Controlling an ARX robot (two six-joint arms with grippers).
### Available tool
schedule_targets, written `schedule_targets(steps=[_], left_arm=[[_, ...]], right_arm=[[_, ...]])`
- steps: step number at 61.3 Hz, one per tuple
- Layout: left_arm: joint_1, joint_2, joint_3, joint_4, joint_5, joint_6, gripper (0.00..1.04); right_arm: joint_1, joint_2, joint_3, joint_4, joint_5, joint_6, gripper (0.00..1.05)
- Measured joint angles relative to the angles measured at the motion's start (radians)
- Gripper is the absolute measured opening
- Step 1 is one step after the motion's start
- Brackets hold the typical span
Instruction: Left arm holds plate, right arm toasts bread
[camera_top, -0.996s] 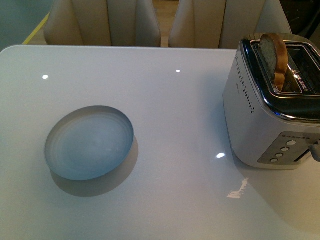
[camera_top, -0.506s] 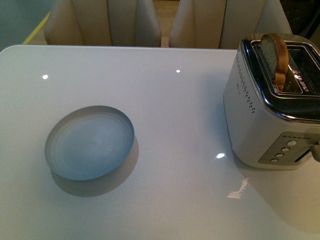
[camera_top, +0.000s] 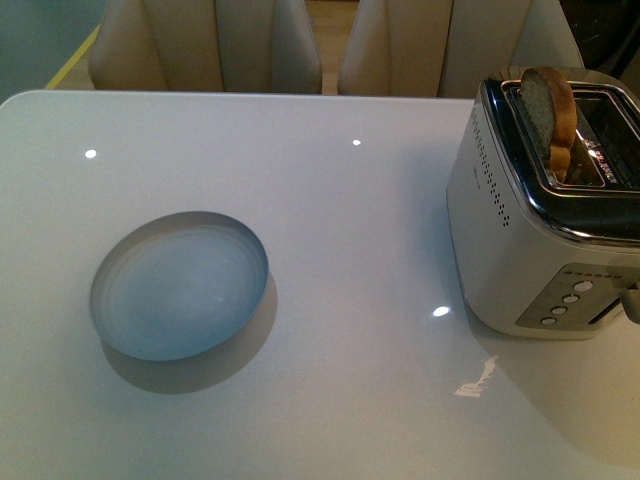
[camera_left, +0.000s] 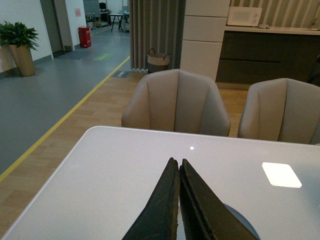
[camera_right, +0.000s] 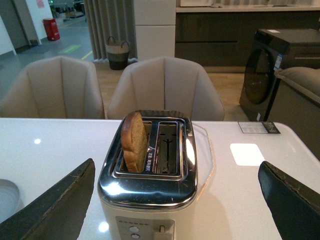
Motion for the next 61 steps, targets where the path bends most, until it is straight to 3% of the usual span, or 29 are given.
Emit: schedule_targets(steps=[12, 18, 58, 61], left_arm=[[0.0, -0.058, 0.0, -0.058, 0.0, 0.0, 0.03], [0.0, -0.193, 0.0, -0.215, 0.0, 0.0, 0.03], [0.0, -0.218, 0.0, -0.224, 0.0, 0.0, 0.03], [0.0, -0.218, 0.0, -0.224, 0.0, 0.0, 0.13]], right_arm=[[0.0, 0.0, 0.0, 0.0, 0.0, 0.0, 0.96], [0.0, 0.0, 0.0, 0.0, 0.0, 0.0, 0.96], [0.0, 0.0, 0.0, 0.0, 0.0, 0.0, 0.96], [0.0, 0.0, 0.0, 0.0, 0.0, 0.0, 0.96]])
